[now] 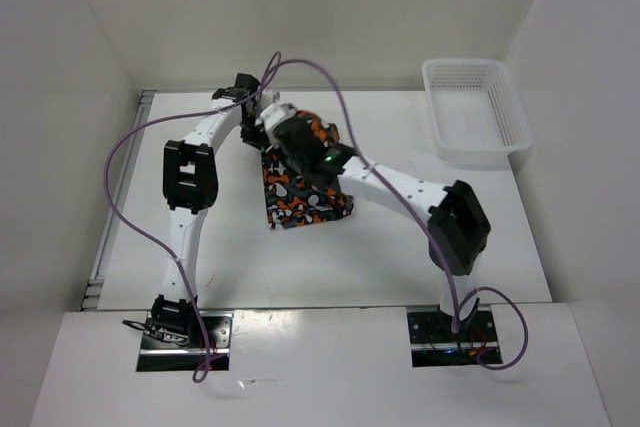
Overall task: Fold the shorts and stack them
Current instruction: Fold the shorts
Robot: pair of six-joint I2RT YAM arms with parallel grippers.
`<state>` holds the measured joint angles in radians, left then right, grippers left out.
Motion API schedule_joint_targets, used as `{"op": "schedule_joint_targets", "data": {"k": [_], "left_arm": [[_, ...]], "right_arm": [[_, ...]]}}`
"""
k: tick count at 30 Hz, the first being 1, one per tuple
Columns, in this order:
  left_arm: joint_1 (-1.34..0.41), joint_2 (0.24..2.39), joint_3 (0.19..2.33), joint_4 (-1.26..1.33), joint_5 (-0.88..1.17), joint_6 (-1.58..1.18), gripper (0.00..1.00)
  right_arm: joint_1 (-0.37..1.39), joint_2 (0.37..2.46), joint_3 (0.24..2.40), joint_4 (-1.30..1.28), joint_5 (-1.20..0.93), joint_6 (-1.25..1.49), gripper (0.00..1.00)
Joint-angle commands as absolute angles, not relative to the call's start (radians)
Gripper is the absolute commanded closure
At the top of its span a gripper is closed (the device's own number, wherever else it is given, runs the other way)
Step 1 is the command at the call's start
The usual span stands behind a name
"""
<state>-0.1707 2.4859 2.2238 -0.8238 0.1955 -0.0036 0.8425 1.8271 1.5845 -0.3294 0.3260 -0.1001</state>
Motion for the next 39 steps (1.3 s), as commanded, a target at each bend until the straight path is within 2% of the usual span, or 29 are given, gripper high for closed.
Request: {"op": "schedule_joint_targets", "data": {"k": [1,5,7,10,11,13,14,16,17,19,21,24,26,29,30,33,36,39], "left_arm": [[-0.164,2.508,2.266,-0.871,0.253,0.0,0.59],[-0.155,2.508,2.266,-0.871,0.262,0.0,0.59],[-0.155,2.499,2.266,-0.871,0.262,0.0,0.59],[-0.132,2.499,2.279,-0.871,0.239,0.0,0.51],[-0.111,2.499,2.295,-0.871,0.212,0.0,0.49],[-0.091,2.49,2.313,-0.871,0.187,0.0,0.41],[-0.08,2.49,2.324,-0.871,0.164,0.0,0.37],[-0.042,2.479,2.359,-0.871,0.134,0.0,0.34],[-0.029,2.479,2.371,-0.871,0.12,0.0,0.32],[0.004,2.448,2.402,-0.871,0.094,0.0,0.3],[0.023,2.415,2.411,-0.871,0.084,0.0,0.25],[0.025,2.352,2.427,-0.871,0.104,0.0,0.25],[0.0,2.288,2.364,-0.884,0.177,0.0,0.25],[-0.086,2.209,2.242,-0.856,0.192,0.0,0.25],[-0.109,2.192,2.199,-0.83,0.205,0.0,0.25],[-0.198,2.155,2.006,-0.769,0.239,0.0,0.25],[-0.236,2.155,1.939,-0.749,0.212,0.0,0.27],[-0.261,2.155,1.861,-0.739,0.132,0.0,0.3]], "right_arm": [[0.903,1.932,1.649,-0.373,0.324,-0.25,1.0],[0.933,2.008,1.684,-0.376,0.288,-0.25,0.99],[0.942,2.031,1.697,-0.376,0.276,-0.236,0.95],[0.951,2.071,1.716,-0.367,0.252,-0.218,0.89],[0.962,2.085,1.73,-0.367,0.252,-0.218,0.8],[0.974,2.085,1.755,-0.367,0.22,-0.218,0.7],[0.988,2.085,1.764,-0.377,0.186,-0.206,0.59],[0.997,2.085,1.802,-0.387,0.14,-0.183,0.52],[0.997,2.071,1.813,-0.396,0.12,-0.169,0.45],[0.997,2.02,1.822,-0.387,0.092,-0.132,0.41],[0.997,1.932,1.758,-0.336,0.052,-0.115,0.38],[0.988,1.777,1.579,-0.193,0.064,-0.022,0.36],[0.924,1.708,1.452,-0.137,0.064,0.05,0.36],[0.783,1.707,1.376,-0.155,0.011,0.239,0.46],[0.752,1.739,1.362,-0.182,0.011,0.277,0.59],[0.683,1.805,1.307,-0.222,0.029,0.371,0.85],[0.67,1.839,1.267,-0.222,0.04,0.391,0.99],[0.67,1.862,1.22,-0.222,0.072,0.436,1.0]]}}
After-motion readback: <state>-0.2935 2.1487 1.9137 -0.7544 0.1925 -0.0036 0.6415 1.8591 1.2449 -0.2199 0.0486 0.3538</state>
